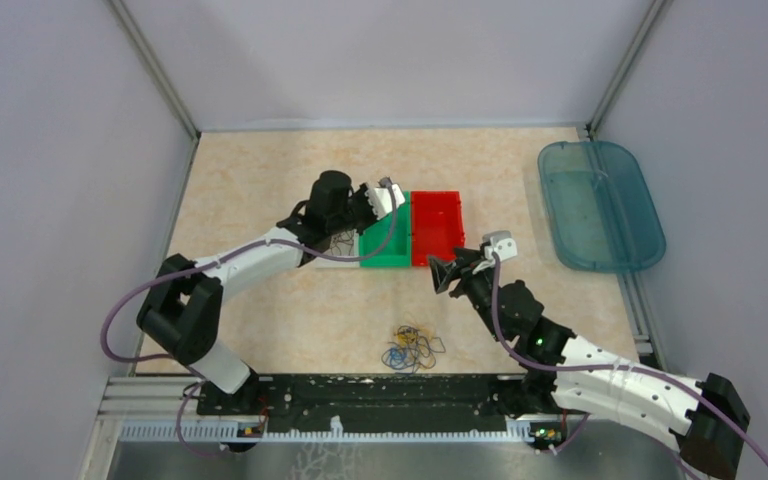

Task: Untangle the cables

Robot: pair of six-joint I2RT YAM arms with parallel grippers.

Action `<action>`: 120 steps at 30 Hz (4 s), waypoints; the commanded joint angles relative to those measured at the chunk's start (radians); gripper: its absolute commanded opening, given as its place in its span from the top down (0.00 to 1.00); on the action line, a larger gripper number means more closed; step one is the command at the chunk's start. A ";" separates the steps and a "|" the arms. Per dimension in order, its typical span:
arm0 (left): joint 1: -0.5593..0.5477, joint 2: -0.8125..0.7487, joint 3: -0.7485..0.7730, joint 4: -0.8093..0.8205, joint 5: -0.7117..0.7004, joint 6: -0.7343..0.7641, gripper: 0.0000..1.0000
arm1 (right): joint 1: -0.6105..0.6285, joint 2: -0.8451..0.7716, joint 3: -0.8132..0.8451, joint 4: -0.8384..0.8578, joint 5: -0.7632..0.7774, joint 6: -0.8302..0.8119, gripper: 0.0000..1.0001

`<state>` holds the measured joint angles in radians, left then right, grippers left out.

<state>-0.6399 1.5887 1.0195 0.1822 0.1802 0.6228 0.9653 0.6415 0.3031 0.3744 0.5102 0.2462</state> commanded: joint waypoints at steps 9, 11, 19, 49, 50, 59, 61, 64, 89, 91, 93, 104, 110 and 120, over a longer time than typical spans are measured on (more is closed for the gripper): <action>-0.004 0.059 0.113 -0.164 0.097 0.063 0.40 | -0.009 0.001 0.037 0.010 -0.017 0.028 0.39; 0.001 0.046 0.112 -0.151 0.068 0.077 0.39 | -0.009 0.000 0.045 -0.001 -0.021 0.028 0.39; 0.014 -0.064 0.147 -0.250 0.184 0.099 0.02 | -0.010 0.004 0.079 -0.092 -0.066 0.051 0.36; 0.010 -0.644 -0.186 -0.593 0.571 0.496 0.00 | -0.006 0.149 0.051 -0.495 -0.726 0.406 0.50; 0.010 -0.647 -0.186 -0.595 0.572 0.494 0.00 | -0.006 0.169 0.050 -0.480 -0.728 0.404 0.50; 0.009 -0.656 -0.188 -0.586 0.588 0.471 0.00 | -0.006 0.214 0.055 -0.352 -0.652 0.395 0.82; 0.009 -0.660 -0.194 -0.587 0.595 0.459 0.00 | -0.005 0.186 0.049 -0.316 -0.619 0.399 0.86; 0.009 -0.673 -0.211 -0.587 0.601 0.426 0.00 | -0.005 0.172 0.052 -0.281 -0.593 0.401 0.89; 0.006 -0.723 -0.252 -0.590 0.637 0.410 0.00 | 0.023 0.119 0.084 -0.624 -0.619 0.494 0.51; 0.006 -0.724 -0.251 -0.590 0.637 0.412 0.00 | 0.023 0.155 0.075 -0.592 -0.640 0.504 0.51; 0.005 -0.725 -0.252 -0.590 0.636 0.416 0.00 | 0.024 0.189 0.070 -0.568 -0.657 0.508 0.51; 0.003 -0.722 -0.256 -0.579 0.637 0.422 0.00 | 0.030 0.276 0.077 -0.370 -0.625 0.502 0.65; 0.003 -0.722 -0.254 -0.573 0.636 0.421 0.00 | 0.030 0.327 0.098 -0.323 -0.651 0.487 0.72; 0.003 -0.725 -0.265 -0.571 0.650 0.408 0.00 | 0.030 0.256 0.137 -0.479 -0.637 0.421 0.65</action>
<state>-0.6331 0.8692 0.7681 -0.4038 0.7845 1.0233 0.9863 0.9413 0.3733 -0.0326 -0.1425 0.7181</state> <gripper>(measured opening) 0.998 0.331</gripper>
